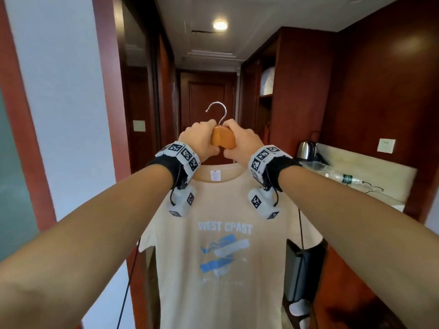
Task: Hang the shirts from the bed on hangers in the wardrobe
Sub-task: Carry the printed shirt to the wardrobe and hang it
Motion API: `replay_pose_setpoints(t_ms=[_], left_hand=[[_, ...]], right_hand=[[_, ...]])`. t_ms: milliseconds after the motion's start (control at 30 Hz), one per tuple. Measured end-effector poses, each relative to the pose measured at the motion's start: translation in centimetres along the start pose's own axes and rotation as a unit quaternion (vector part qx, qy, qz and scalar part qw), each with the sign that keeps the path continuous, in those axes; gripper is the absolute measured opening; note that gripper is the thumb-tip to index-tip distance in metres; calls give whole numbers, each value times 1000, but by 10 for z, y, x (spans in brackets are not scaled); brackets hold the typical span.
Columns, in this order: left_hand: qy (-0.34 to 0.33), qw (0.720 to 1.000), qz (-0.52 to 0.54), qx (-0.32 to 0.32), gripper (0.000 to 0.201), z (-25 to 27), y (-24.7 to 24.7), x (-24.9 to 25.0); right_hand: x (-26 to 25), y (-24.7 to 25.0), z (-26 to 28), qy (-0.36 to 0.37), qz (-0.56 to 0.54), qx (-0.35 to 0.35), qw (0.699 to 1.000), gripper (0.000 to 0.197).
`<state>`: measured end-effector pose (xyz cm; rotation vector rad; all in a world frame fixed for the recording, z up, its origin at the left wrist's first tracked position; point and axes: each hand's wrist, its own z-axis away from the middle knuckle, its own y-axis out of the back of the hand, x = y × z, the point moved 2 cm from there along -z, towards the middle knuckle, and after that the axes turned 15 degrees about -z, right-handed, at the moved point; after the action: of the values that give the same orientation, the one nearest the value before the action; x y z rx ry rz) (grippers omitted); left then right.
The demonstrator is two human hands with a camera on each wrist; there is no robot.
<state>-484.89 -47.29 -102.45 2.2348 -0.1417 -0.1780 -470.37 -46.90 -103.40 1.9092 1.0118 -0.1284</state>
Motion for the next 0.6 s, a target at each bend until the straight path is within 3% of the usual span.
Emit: replay_pose_setpoints(t_ms=[200, 600], left_hand=[[-47, 997, -49, -27, 42, -101, -82, 10], [-43, 997, -33, -60, 38, -332, -245, 17]], right_hand=[[93, 3, -84, -20, 180, -32, 983, 55], [290, -5, -289, -3, 225, -48, 973, 51]])
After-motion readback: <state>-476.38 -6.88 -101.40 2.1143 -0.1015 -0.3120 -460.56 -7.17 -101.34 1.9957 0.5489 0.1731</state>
